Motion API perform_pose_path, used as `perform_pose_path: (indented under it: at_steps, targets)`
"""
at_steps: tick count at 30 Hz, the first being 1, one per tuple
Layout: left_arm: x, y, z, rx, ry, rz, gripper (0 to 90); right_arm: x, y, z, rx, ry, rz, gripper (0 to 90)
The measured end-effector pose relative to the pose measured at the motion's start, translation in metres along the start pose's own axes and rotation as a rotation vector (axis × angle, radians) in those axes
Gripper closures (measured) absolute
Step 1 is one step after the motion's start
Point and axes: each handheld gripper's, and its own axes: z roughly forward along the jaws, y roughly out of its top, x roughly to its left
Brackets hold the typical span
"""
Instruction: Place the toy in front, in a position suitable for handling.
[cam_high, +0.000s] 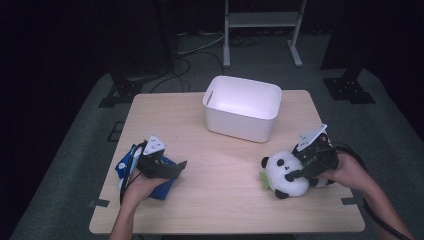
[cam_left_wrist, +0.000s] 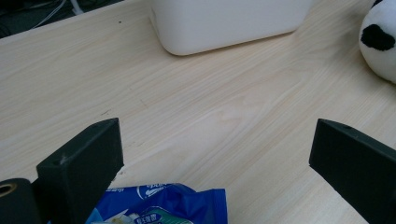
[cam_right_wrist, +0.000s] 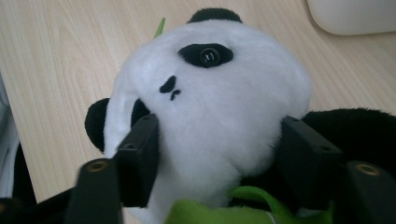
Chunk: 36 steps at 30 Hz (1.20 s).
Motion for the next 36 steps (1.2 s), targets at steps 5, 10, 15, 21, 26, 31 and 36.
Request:
perform_pose_path:
  at_steps: [5,10,15,21,26,31,36]
  targets:
    - [0.002,0.000,0.000,-0.003,0.001,-0.001,1.7,0.002,0.002,-0.001,-0.037,-0.012,0.022,46.6]
    - [0.003,-0.001,-0.001,-0.002,0.004,-0.003,1.7,0.004,0.008,0.000,-0.082,-0.005,0.072,50.1]
    - [0.004,-0.001,-0.001,-0.002,0.008,-0.004,1.7,0.014,0.024,0.006,-0.099,0.009,0.085,51.8]
    - [0.005,-0.001,-0.002,-0.003,0.007,-0.005,1.7,0.032,0.052,0.018,-0.110,-0.004,0.088,53.2]
    - [0.005,-0.001,-0.003,-0.007,0.005,-0.004,1.7,0.045,0.071,0.029,-0.133,0.017,0.083,53.3]
    - [0.006,-0.002,-0.003,0.000,0.006,-0.004,1.6,0.049,0.079,0.033,-0.131,0.022,0.062,49.8]
    - [0.005,-0.002,-0.002,0.004,-0.001,-0.001,1.7,0.043,0.074,0.020,-0.128,0.048,0.045,36.7]
